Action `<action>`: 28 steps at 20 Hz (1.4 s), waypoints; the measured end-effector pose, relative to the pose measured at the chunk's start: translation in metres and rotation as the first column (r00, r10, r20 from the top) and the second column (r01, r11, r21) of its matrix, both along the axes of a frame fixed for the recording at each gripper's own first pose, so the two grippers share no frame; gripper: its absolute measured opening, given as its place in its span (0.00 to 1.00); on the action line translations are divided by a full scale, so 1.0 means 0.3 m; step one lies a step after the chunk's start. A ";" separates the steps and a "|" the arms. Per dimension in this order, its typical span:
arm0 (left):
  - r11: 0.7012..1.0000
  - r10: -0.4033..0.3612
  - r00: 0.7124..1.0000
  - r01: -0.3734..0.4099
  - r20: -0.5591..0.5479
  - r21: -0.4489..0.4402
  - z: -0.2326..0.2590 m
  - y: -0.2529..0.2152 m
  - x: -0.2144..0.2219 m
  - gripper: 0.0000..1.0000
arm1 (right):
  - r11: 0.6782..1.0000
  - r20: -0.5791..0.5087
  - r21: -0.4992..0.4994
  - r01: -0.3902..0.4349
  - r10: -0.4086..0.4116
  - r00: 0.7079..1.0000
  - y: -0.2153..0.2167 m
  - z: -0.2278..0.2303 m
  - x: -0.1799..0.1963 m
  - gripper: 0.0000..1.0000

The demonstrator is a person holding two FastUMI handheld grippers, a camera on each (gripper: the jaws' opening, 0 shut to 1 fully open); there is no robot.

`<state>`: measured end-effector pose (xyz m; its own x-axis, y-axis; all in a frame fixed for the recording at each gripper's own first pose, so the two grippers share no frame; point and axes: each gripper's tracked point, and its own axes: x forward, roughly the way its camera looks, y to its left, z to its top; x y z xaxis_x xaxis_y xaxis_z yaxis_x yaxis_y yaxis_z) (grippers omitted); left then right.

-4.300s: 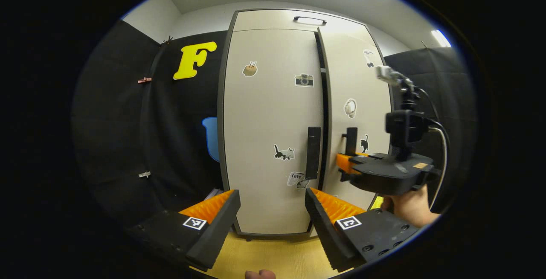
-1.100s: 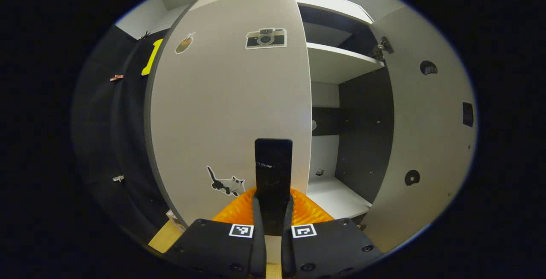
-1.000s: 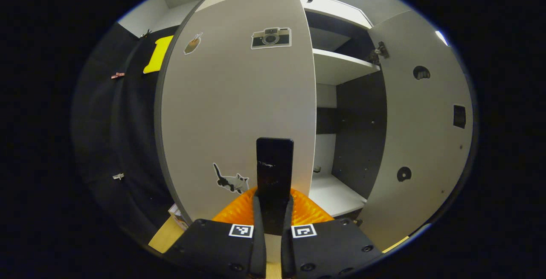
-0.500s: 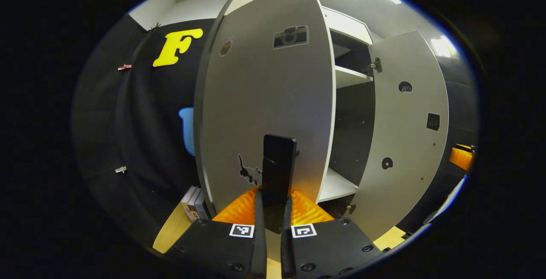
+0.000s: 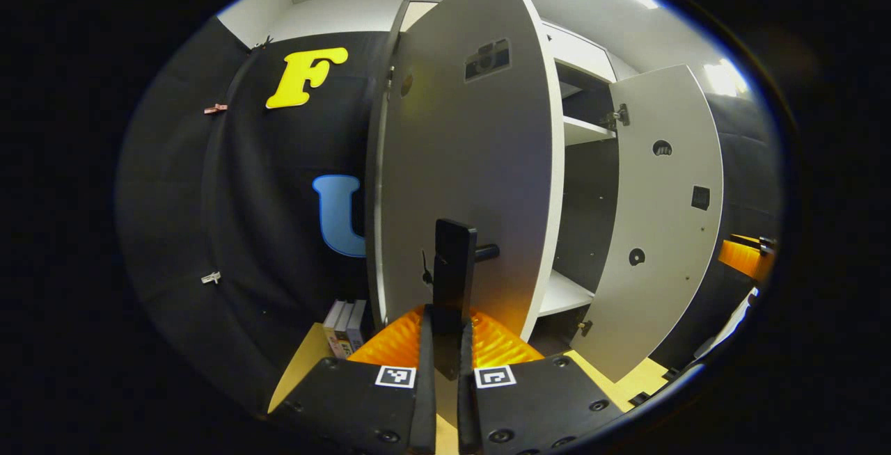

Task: Open the right door of the double-door shoe cabinet with the right hand, and open the left door with the left hand.

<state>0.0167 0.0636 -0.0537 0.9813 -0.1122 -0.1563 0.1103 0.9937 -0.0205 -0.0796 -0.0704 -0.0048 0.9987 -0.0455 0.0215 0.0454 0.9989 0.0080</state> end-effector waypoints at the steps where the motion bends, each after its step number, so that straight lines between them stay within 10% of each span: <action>1: 1.000 0.006 1.000 -0.006 0.000 -0.003 0.002 0.026 -0.004 0.17 | 1.000 -0.002 0.004 -0.001 0.001 1.000 0.010 -0.001 -0.002 0.98; 10: 0.993 0.118 0.993 -0.118 -0.013 -0.010 0.015 0.326 -0.005 0.14 | 0.999 -0.009 -0.019 -0.027 0.027 1.000 0.087 -0.006 -0.018 0.98; 20: 0.991 0.130 0.991 -0.130 0.005 -0.006 0.041 0.304 -0.105 0.03 | 0.999 -0.032 0.005 -0.033 0.033 0.999 0.061 -0.018 -0.020 0.98; 28: 0.992 0.127 0.990 -0.126 0.064 -0.017 0.121 0.196 -0.243 0.25 | 1.000 -0.027 0.005 -0.021 0.021 0.999 0.030 0.007 -0.022 0.98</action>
